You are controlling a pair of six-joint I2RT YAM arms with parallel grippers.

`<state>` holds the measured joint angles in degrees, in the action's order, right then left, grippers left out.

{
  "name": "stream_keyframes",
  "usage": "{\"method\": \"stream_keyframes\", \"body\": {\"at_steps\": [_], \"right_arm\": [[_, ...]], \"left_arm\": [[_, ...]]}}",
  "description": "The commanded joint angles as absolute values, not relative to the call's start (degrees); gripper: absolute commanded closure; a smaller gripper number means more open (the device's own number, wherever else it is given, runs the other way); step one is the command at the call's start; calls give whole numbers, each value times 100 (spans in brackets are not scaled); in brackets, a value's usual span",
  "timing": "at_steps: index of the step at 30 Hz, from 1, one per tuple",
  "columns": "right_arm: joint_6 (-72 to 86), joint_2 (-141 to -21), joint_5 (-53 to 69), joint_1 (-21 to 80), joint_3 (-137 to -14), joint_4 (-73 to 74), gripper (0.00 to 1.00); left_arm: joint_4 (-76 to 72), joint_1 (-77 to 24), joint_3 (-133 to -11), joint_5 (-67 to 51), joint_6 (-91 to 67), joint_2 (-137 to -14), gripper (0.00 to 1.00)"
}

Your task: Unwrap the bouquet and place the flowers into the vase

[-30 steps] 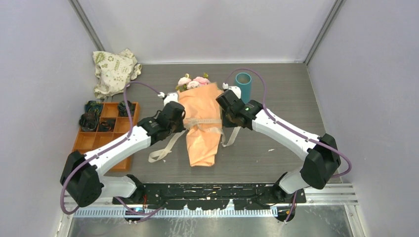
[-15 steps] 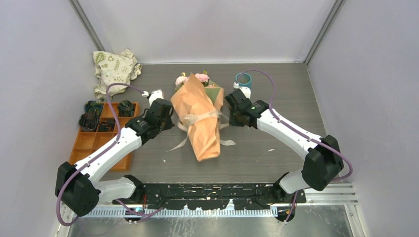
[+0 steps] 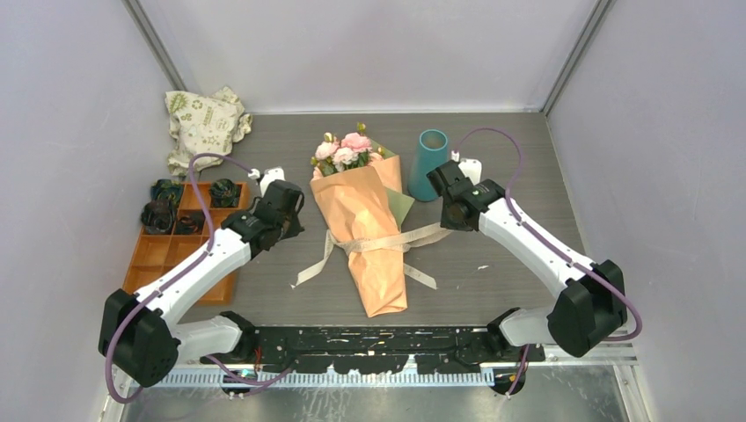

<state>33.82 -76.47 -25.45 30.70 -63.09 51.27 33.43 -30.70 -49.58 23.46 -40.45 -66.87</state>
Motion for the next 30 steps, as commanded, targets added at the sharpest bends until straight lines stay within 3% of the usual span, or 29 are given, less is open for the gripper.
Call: {"method": "stream_keyframes", "body": {"at_steps": [1,3,6,19,30], "right_arm": [[3335,-7343,-2207,3068,-6297,4983,58],[3211,-7244,-1834,3234,-6296,4691,45],[3041,-7387,-1833,3831,-6494,4494,37],[2851,-8493,-1064,4825,-6926,3961,39],[2454,-9360,-1142,5528,-7709,4110,40]], "left_arm": [[2823,-3037,-4887,1731,-3781,-6498,100],[2817,-3038,-4894,1733,-3776,-6497,100],[2861,-3041,-4916,1789,-3755,-6479,100],[2998,-3038,-4939,1733,-3744,-6256,98],[2985,-3041,-4948,1698,-3745,-6273,98]]}}
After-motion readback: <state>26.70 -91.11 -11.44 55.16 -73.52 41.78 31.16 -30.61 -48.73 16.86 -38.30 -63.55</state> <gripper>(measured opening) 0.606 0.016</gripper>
